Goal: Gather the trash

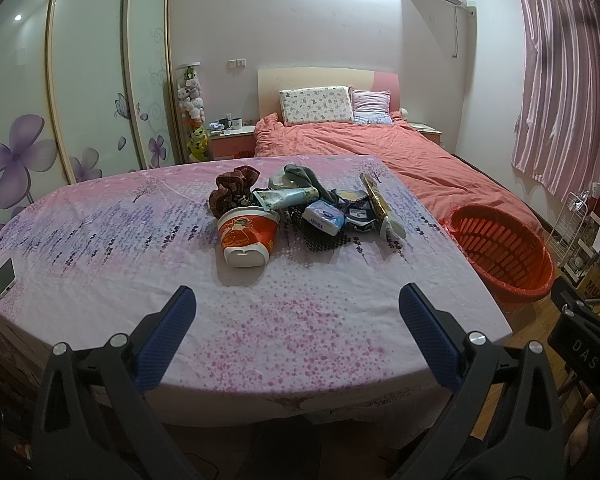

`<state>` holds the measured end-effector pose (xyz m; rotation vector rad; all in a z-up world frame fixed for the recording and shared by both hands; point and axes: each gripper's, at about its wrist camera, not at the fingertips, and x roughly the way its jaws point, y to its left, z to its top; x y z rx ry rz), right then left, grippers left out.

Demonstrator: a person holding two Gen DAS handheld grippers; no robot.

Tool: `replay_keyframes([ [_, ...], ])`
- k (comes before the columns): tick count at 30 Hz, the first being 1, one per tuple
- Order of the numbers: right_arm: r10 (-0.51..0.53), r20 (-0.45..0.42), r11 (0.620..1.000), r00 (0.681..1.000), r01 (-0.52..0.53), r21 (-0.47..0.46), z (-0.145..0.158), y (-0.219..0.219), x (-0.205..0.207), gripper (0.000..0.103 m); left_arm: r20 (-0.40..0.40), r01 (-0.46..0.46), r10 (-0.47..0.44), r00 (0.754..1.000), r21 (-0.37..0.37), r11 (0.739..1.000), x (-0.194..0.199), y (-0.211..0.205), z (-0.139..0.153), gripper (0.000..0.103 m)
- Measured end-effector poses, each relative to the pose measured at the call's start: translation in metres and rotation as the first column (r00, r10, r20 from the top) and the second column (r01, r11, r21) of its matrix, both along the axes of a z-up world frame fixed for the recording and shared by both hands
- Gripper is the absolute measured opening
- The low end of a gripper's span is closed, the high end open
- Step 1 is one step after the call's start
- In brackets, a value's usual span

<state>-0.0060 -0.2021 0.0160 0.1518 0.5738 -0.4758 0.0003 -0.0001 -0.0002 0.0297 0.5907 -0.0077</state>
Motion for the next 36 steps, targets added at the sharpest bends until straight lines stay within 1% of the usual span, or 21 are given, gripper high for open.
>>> replay_keyframes([
  [29,-0.002,-0.006,1.000,1.000,0.002,0.000,-0.0021,-0.0004,0.0019,0.101,-0.005,0.000,0.000,1.000,-0.001,1.000,-0.0003,-0.0007,-0.0010,0.099],
  [36,0.007,-0.004,1.000,1.000,-0.007,-0.006,-0.0030,0.0004,0.0028,0.101,-0.020,-0.020,0.020,1.000,-0.001,1.000,0.0069,0.0075,-0.0050,0.099],
])
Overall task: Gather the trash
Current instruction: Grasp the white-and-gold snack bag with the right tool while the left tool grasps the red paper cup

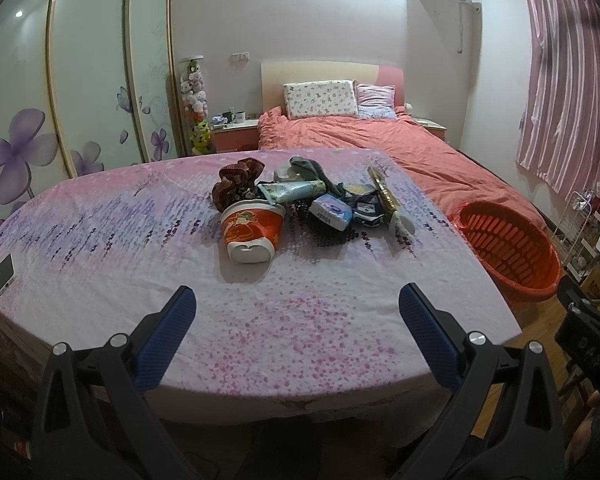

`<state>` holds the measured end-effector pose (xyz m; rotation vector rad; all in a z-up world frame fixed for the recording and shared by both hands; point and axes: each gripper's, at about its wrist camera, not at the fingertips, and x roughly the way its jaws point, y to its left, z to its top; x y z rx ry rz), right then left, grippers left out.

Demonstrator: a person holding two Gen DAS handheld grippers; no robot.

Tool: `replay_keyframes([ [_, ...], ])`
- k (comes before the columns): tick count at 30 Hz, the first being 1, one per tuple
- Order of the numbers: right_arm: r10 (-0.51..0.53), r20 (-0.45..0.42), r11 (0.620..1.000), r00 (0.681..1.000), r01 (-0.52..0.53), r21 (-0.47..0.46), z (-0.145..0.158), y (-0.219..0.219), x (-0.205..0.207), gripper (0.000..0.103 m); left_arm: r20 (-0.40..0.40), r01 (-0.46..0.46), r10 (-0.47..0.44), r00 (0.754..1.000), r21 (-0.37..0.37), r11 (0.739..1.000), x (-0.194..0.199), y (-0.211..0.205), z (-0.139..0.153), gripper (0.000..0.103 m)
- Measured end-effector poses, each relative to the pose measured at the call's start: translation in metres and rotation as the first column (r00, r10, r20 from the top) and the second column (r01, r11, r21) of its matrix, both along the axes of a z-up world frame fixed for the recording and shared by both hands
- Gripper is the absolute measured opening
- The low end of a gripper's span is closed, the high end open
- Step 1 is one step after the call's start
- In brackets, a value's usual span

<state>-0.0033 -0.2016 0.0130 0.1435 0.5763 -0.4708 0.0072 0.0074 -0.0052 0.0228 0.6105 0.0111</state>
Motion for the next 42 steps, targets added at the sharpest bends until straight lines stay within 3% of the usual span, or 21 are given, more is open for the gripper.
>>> replay_keyframes([
  [11,0.134,-0.012,0.991,0.991,-0.134,0.013,-0.011,0.004,0.039,0.101,-0.057,-0.074,0.073,0.996,-0.032,0.997,0.045,0.044,-0.022,0.099],
  [20,0.276,-0.038,0.944,0.960,-0.263,0.200,-0.015,0.001,0.099,0.101,-0.095,-0.104,0.098,0.991,-0.058,0.993,0.099,0.079,-0.034,0.099],
  [30,0.406,-0.076,0.878,0.911,-0.365,0.308,-0.027,0.017,0.173,0.076,-0.159,-0.047,0.036,0.987,-0.064,0.997,0.160,0.072,-0.052,0.097],
  [35,0.433,-0.108,0.865,0.895,-0.379,0.327,-0.037,0.024,0.205,0.066,-0.185,-0.039,0.025,0.982,-0.072,0.997,0.179,0.068,-0.059,0.095],
  [37,0.439,-0.130,0.861,0.889,-0.375,0.344,-0.043,0.025,0.213,0.056,-0.197,-0.040,0.026,0.980,-0.069,0.997,0.185,0.068,-0.063,0.094],
  [42,0.434,-0.148,0.857,0.889,-0.355,0.374,-0.051,0.020,0.217,0.050,-0.230,-0.041,0.022,0.973,-0.075,0.996,0.195,0.071,-0.073,0.088],
])
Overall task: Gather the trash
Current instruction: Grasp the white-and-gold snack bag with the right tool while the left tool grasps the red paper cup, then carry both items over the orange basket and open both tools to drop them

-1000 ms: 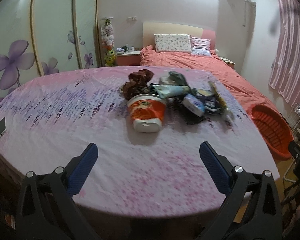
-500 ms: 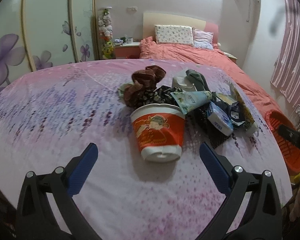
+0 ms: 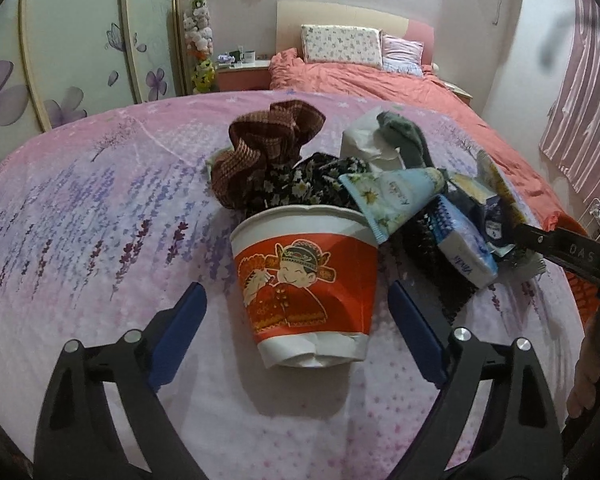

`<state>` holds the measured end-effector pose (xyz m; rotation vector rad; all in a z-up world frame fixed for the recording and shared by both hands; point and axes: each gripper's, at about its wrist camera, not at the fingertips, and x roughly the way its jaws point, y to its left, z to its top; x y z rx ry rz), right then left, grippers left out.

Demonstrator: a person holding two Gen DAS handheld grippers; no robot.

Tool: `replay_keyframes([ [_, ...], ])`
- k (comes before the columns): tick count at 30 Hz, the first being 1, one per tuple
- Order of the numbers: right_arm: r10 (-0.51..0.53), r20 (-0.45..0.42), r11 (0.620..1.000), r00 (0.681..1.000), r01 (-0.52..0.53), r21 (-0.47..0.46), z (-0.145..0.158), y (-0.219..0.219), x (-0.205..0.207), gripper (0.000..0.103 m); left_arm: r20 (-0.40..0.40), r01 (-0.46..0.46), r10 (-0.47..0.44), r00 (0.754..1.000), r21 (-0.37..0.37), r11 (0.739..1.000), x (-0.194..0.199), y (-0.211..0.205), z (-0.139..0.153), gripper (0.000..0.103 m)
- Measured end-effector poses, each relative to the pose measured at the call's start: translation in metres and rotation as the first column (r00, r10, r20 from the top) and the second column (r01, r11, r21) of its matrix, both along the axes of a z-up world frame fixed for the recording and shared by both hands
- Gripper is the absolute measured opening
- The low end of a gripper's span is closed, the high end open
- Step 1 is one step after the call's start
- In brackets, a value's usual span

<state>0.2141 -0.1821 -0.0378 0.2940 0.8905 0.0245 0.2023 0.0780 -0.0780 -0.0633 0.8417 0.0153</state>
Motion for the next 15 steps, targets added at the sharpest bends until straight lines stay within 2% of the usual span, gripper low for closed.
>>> replay_keyframes([
  [4,0.001,-0.006,1.000,1.000,-0.001,-0.005,-0.001,0.001,-0.003,0.049,-0.025,0.009,-0.009,1.000,-0.013,1.000,0.006,0.000,-0.006,0.086],
  [7,0.004,-0.012,1.000,1.000,-0.004,-0.007,-0.003,0.002,-0.001,0.041,-0.040,0.010,-0.010,0.999,-0.020,1.000,0.010,0.001,-0.009,0.082],
  [11,-0.001,-0.012,1.000,1.000,0.001,0.009,-0.006,-0.003,0.003,0.039,-0.059,0.016,-0.018,0.998,-0.041,0.999,0.015,0.004,-0.014,0.073],
  [15,-0.009,0.006,1.000,1.000,0.009,0.021,-0.002,-0.003,0.000,0.037,-0.061,0.019,-0.022,0.998,-0.055,0.998,0.017,0.009,-0.016,0.073],
])
